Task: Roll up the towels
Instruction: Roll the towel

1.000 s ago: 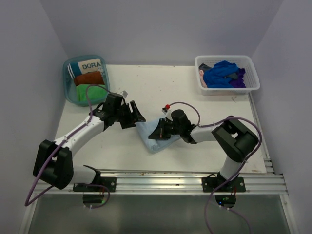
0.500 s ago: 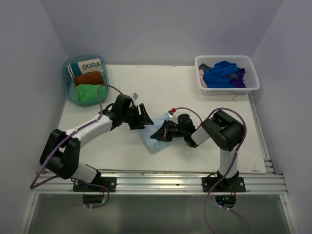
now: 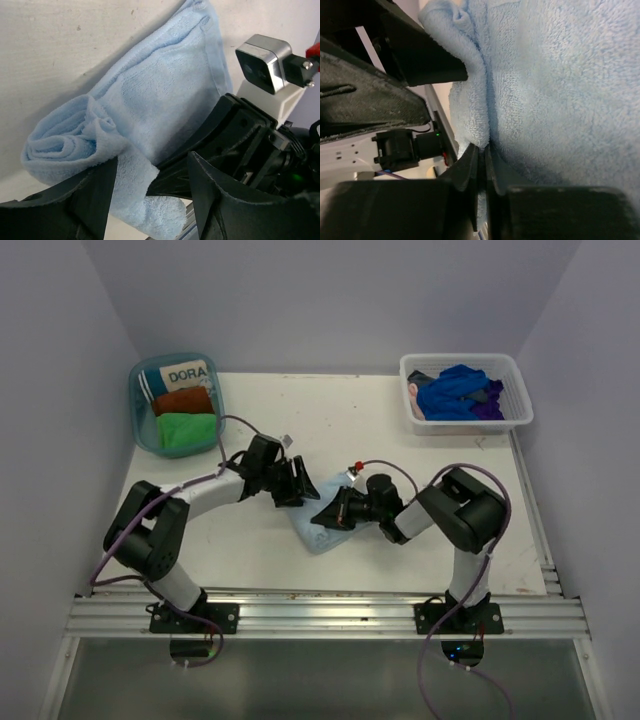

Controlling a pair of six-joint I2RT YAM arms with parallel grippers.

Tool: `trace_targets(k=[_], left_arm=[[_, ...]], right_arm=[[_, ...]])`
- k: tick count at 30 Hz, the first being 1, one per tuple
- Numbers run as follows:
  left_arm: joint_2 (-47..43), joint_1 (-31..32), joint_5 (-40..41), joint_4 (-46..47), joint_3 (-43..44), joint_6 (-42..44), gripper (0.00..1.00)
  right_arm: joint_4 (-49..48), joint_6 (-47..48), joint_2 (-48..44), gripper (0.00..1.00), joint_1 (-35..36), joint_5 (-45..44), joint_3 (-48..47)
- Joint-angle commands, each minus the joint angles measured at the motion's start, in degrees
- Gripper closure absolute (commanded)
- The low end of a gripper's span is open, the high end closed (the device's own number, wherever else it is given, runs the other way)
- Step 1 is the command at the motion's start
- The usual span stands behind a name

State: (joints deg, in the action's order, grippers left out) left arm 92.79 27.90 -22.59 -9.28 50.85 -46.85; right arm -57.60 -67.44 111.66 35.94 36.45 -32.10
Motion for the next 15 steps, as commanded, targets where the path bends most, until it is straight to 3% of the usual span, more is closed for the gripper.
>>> trace_targets(k=[1,5,7,10,15], left_arm=[[2.6,0.5,-0.2,-0.9,3.4,2.3,0.38],[3.5,0.8,1.3,-4.7,5.8,4.4,0.38],[3.8,0.8,1.2,-5.0,5.8,4.7,0.38],[4.7,0.7,0.4,-4.3,5.4,4.7,0.38],[5.7,0.8,-1.1,-3.2,4.3,4.1,0.39]], right_arm=[[15.8,8.4,-7.0,0.95,-0.2,-3.9,-0.2],[39.3,23.3,-20.8,0.58,1.2,-14.2,-5.1],[51.3,28.0,-24.3,0.52,3.2,-20.0,-7.6],[60.6,33.5,-29.8,0.51,6.7,-31.2,-11.4],[67.5,41.5,-31.0,0.52,17.7,-46.4,-19.2]])
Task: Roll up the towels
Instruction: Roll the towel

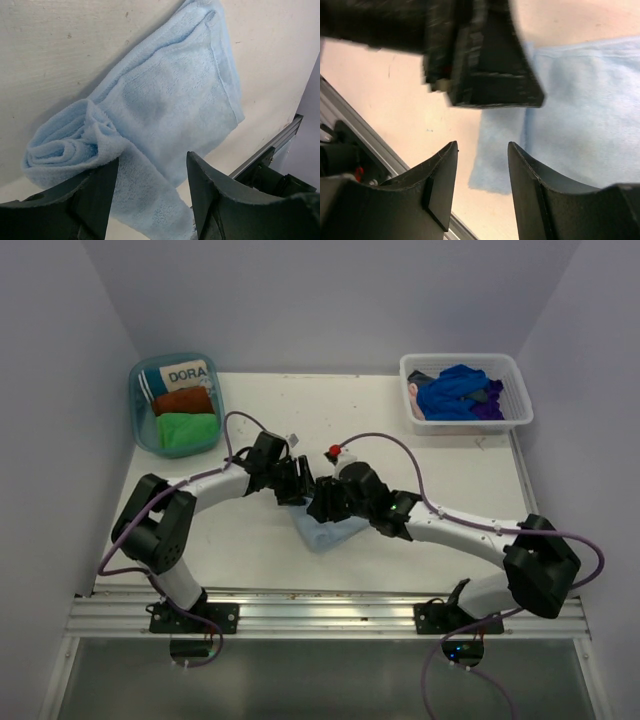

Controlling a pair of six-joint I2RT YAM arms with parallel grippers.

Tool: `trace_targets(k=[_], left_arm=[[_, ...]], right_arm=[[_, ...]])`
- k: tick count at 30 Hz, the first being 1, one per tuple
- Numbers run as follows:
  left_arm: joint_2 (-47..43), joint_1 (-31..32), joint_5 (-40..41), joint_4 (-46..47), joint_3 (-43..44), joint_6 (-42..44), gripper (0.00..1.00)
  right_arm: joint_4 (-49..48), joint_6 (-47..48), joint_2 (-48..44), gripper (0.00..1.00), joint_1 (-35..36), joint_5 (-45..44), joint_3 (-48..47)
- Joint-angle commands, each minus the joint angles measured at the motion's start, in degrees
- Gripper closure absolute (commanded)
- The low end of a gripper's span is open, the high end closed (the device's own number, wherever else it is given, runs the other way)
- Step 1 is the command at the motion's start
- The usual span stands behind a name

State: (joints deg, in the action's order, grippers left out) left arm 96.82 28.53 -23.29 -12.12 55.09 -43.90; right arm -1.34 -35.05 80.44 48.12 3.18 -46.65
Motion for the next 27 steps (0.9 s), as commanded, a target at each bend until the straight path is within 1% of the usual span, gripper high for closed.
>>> trace_targets(k=[1,3,7,9,12,13,17,21,27], left_arm=[[2.0,0.2,-0.5,-0.2,0.0,1.2,0.39],[2.0,0.2,-0.4,-0.3,-0.2,1.0,0.39],[1.7,0.2,-0.5,-0.2,-0.4,0.9,0.39],[1.5,0.2,-0.5,-0.3,-0.3,1.2,0.39],[1.4,0.2,-0.4,-0.4,-0.4,1.2,0.39],[1.4,0.2,-0.4,-0.4,-0.5,1.2,0.39],[1.5,0.2,-0.5,-0.3,-0.5,1.2,0.39],[1.2,0.1,-0.4,-0.4,-0.5,1.3,0.39],[1.5,0.2,-0.5,-0.9,0.5,1.4,0.39]], right_arm=[[12.8,10.0,0.9,0.52,8.9,-14.3,-6.0],[13.6,12.0,2.9,0.52,13.0,-16.3,-8.9],[12.9,13.8,7.0,0.53,16.2,-14.7,-11.1],[13.0,14.1,7.9,0.53,16.3,-14.5,-11.4],[14.3,15.1,9.3,0.53,16.3,-17.0,-12.0],[15.0,15.7,9.7,0.53,16.3,-19.0,-12.3],[17.2,16.9,13.8,0.52,16.3,-22.2,-13.2],[18.6,16.2,15.6,0.52,16.4,-27.1,-12.8],[18.7,15.3,18.6,0.5,16.4,-28.8,-12.1]])
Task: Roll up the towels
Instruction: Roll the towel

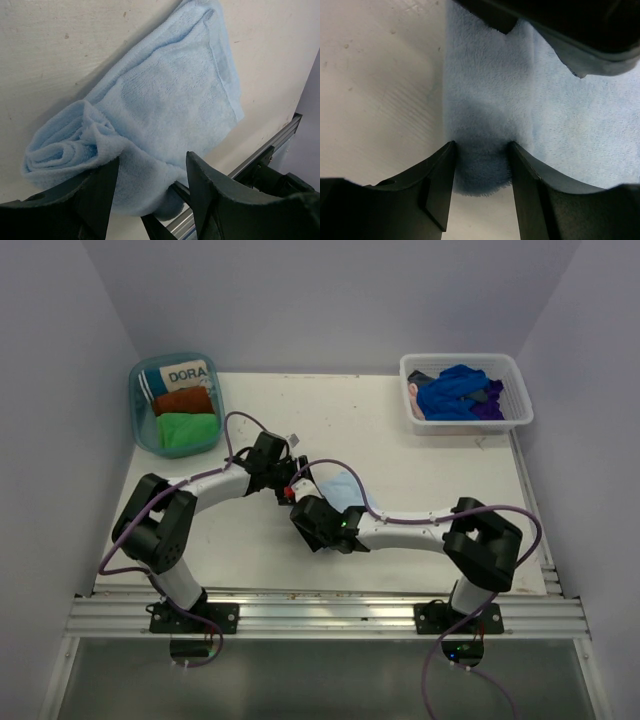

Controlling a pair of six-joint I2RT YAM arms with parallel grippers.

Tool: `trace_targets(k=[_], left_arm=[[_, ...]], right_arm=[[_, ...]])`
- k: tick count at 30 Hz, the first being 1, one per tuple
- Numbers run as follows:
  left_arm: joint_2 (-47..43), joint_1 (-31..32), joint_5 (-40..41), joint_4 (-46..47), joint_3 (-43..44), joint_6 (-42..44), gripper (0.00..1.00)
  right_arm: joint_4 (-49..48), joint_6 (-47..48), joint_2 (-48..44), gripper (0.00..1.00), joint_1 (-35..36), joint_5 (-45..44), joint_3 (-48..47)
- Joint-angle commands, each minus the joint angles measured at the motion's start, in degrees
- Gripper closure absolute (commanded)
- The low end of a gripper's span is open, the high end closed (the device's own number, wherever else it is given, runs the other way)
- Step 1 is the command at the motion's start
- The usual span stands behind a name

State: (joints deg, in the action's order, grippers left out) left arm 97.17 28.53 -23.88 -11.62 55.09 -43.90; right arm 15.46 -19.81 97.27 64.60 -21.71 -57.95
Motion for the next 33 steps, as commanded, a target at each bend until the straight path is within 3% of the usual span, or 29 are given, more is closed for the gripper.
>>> trace_targets(k=[1,9,11,12,17,23,25,29,33], left_arm=[[1.2,0.2,0.1,-1.7,1.0,1.5,0.39],[0.8,0.2,1.2,-4.8,3.6,1.5,0.37],[0.7,0.1,1.6,-5.6,4.6,1.7,0.37],[0.6,0.0,1.6,-6.1,4.8,1.7,0.37],[-1.6,-1.2,2.3,-7.8,6.0,2.1,0.35],[-6.3,-4.6,4.5,-12.7,7.5,3.6,0.29],[-8.5,-6.1,4.5,-13.3,7.0,3.6,0.27],[-11.0,-7.6,4.5,-13.6,6.1,4.3,0.12],[-11.7,-7.6,2.4,-11.7,3.6,4.2,0.07]], right_arm=[[1.8,-0.6,2.7,0.5,-0.1,-4.2,-0.6],[0.6,-4.1,5.7,0.55,0.4,-6.1,1.3],[0.3,-5.1,6.0,0.62,0.4,-6.2,2.1],[0.2,-5.3,5.9,0.71,0.3,-6.0,2.4],[-3.5,-6.6,2.8,0.99,0.0,-2.8,5.8],[-9.6,-7.8,-4.4,1.0,-2.5,5.2,9.4],[-14.0,-8.7,-6.8,1.0,-5.1,11.8,11.9],[-18.1,-10.2,-8.9,1.0,-9.2,19.9,14.4],[-25.3,-14.9,-10.5,1.0,-15.2,30.5,18.4]])
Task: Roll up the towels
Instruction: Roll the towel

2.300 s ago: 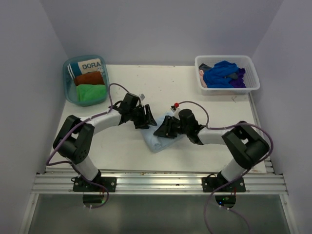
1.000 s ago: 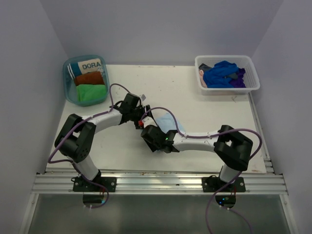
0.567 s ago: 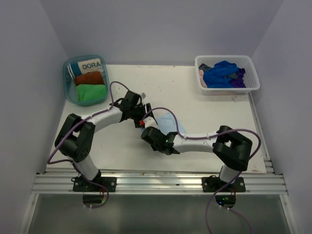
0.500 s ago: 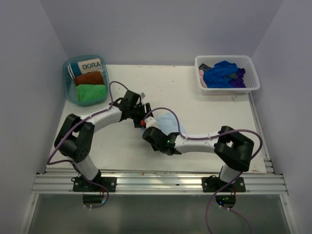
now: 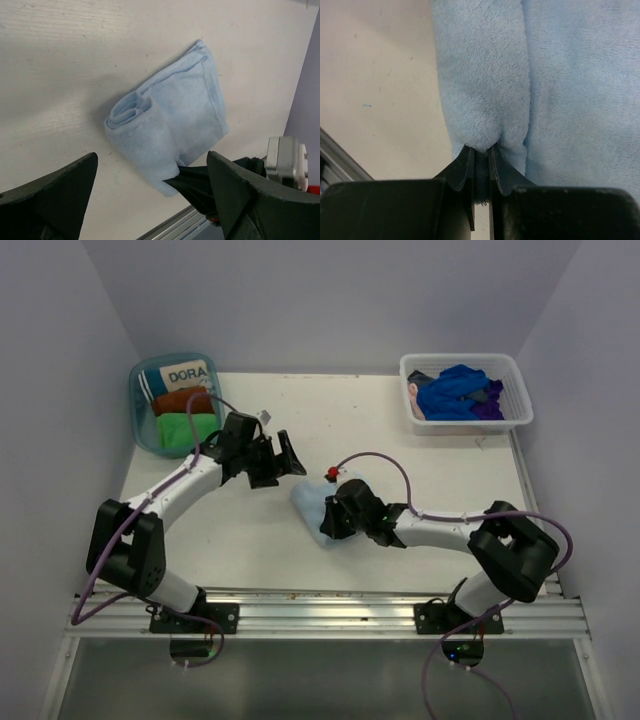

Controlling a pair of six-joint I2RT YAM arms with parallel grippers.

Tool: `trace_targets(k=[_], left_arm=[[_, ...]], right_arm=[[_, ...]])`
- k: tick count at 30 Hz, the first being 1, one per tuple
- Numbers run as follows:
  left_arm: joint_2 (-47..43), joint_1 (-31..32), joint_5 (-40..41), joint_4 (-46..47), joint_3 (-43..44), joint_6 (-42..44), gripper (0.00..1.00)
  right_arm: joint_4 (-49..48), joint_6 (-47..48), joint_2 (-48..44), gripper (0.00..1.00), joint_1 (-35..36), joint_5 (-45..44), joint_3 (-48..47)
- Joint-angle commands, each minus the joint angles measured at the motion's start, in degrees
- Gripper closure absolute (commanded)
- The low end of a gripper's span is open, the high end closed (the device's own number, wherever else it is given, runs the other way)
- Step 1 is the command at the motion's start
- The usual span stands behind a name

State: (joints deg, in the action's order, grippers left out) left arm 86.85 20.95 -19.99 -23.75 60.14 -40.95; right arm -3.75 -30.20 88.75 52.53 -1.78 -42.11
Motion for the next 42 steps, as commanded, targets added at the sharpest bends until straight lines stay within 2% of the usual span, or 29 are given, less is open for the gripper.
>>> trace_targets(k=[1,6,15,19,26,29,30,32,33,34,35,36,38,39,42], left_arm=[[-1.5,0.0,-2.2,1.3,-3.1,1.0,0.05],[-0.9,0.8,-4.4,6.8,-6.7,-1.0,0.03],[5.3,3.6,-5.9,12.7,-9.2,-3.6,0.07],[6.7,4.1,-5.9,14.4,-10.4,-4.3,0.14],[9.4,5.2,-4.6,15.0,-9.8,-5.0,0.4],[10.9,5.9,-3.3,14.2,-8.7,-5.4,0.52],[11.1,6.0,-3.0,13.3,-8.3,-5.5,0.57],[10.8,6.0,-1.9,12.5,-8.2,-6.0,0.67],[10.4,6.0,-1.5,12.2,-8.4,-6.2,0.67],[10.0,5.9,-1.0,12.1,-8.4,-6.4,0.68],[9.2,6.0,-0.4,11.3,-8.3,-6.6,0.68],[8.8,5.9,-0.1,10.7,-7.9,-6.6,0.68],[8.0,6.0,1.0,9.0,-7.6,-6.9,0.69],[7.9,5.9,1.4,8.4,-7.4,-7.1,0.69],[6.8,6.0,2.8,6.7,-7.9,-8.8,0.7]], right_arm=[[-9.1,-6.8,-2.1,1.0,-3.9,12.1,4.1],[-21.1,-14.4,-0.6,1.0,-8.7,22.8,8.5],[-38.3,-25.5,4.8,1.0,-12.2,30.0,14.8],[-45.7,-30.2,9.1,1.0,-12.7,32.2,16.8],[-50.6,-31.6,13.0,1.0,-12.7,33.0,16.7],[-44.8,-29.0,11.1,1.0,-12.7,32.0,15.7],[-40.0,-28.0,10.1,1.0,-12.7,30.9,15.2],[-33.6,-23.7,6.1,0.86,-12.7,29.1,13.5],[-25.9,-21.9,4.3,0.78,-12.5,26.4,12.8],[-21.8,-18.0,2.7,0.65,-12.5,24.3,11.0],[-17.6,-15.9,0.5,0.57,-11.8,22.0,10.0],[-8.4,-13.5,-2.9,0.52,-11.1,16.4,8.5],[-0.3,-7.4,-5.9,0.42,-8.5,10.4,3.8],[5.7,-5.9,-6.9,0.4,-7.5,7.4,2.4],[15.1,-0.2,-8.3,0.37,-1.7,-4.3,-4.0]])
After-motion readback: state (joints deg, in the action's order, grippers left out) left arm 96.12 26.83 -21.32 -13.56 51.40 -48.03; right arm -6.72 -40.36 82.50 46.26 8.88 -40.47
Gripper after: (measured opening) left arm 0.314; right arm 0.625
